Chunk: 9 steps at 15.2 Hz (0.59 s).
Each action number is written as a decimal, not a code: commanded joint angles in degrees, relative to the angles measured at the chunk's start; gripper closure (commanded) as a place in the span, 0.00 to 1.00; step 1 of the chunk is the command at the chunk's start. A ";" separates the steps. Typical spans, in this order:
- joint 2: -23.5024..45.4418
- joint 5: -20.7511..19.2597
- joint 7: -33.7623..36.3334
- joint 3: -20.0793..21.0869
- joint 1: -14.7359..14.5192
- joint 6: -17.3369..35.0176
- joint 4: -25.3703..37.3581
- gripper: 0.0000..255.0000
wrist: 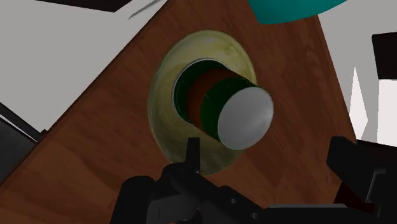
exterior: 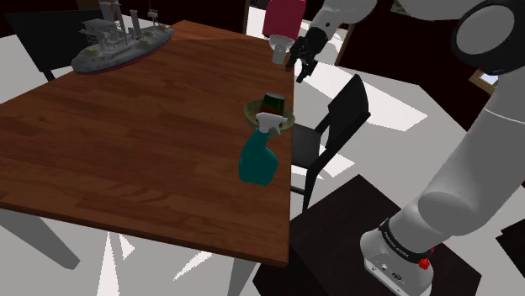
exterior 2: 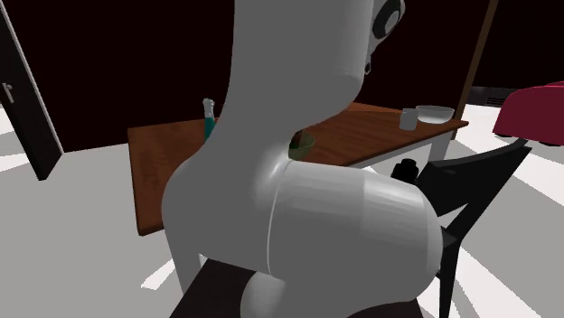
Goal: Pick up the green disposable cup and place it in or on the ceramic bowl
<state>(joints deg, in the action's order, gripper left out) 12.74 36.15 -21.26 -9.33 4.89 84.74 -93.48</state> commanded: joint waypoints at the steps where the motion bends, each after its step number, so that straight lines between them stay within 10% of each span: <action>1: 9.67 0.58 -1.63 0.00 1.88 -8.53 9.32 0.00; 4: 24.33 0.80 -1.90 1.56 5.22 -20.86 25.29 0.00; 9: 22.19 0.33 -3.05 1.73 3.95 -17.84 19.63 0.00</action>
<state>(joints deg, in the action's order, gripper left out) 35.49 36.57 -24.02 -7.61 9.16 66.24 -72.50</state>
